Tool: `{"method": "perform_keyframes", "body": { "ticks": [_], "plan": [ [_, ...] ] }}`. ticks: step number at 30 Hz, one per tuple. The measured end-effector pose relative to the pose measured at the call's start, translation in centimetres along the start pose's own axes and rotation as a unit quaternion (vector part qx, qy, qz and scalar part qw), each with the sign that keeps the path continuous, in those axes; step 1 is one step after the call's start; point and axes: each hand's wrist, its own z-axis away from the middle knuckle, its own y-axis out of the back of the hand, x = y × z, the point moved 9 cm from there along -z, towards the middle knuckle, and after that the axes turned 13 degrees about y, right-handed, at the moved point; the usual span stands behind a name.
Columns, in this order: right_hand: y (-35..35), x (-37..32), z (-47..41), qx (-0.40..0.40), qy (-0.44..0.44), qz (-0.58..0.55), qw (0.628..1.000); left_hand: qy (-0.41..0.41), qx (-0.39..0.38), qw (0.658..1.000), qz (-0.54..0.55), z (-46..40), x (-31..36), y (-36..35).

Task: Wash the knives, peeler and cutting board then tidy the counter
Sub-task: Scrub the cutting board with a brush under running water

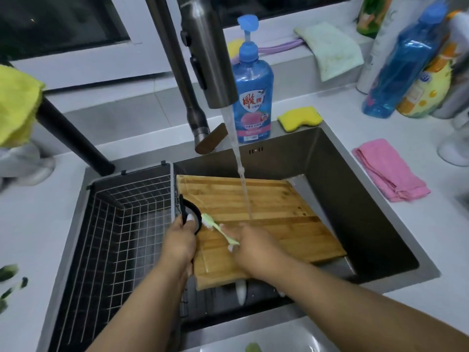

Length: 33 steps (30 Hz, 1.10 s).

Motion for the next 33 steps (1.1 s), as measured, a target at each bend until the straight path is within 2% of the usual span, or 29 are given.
{"method": "perform_keyframes", "body": {
  "ticks": [2, 7, 11, 14, 18, 23, 26, 31, 33],
  "plan": [
    [-0.4, 0.3, -2.4, 0.014, 0.012, 0.011, 1.0, -0.004, -0.005, 1.0, -0.004, -0.2, -0.3, 0.2],
    [0.1, 2.8, -5.0, 0.047, -0.025, 0.03, 0.998, -0.003, -0.028, 1.0, 0.004, 0.1, -0.2, 0.1],
    [-0.7, 1.5, -3.2, 0.071, 0.017, -0.015, 0.997, -0.02, -0.033, 0.999, -0.002, -0.4, -0.4, 0.3],
    [0.0, 0.2, -5.9, 0.088, 0.042, -0.001, 0.995, -0.051, -0.025, 0.998, -0.034, -1.0, -0.5, 0.3],
    [1.1, 0.0, -9.6, 0.088, 0.024, 0.014, 0.996, -0.068, -0.032, 0.996, -0.048, -1.7, -0.6, 0.3],
    [-0.9, 1.7, -4.3, 0.099, 0.024, -0.012, 0.995, -0.062, -0.042, 0.996, -0.052, -1.6, -0.9, 0.3],
    [-0.1, 1.6, -5.0, 0.11, 0.027, -0.004, 0.994, -0.071, -0.047, 0.994, -0.063, -1.6, -1.1, 0.0],
    [1.5, 1.8, -9.5, 0.082, -0.038, -0.015, 0.996, -0.065, -0.052, 0.995, -0.06, -1.1, -0.9, 0.0],
    [1.0, 1.8, -8.2, 0.075, -0.03, 0.0, 0.997, -0.065, -0.06, 0.995, -0.055, -1.0, -0.9, -0.1]
  ]
}}
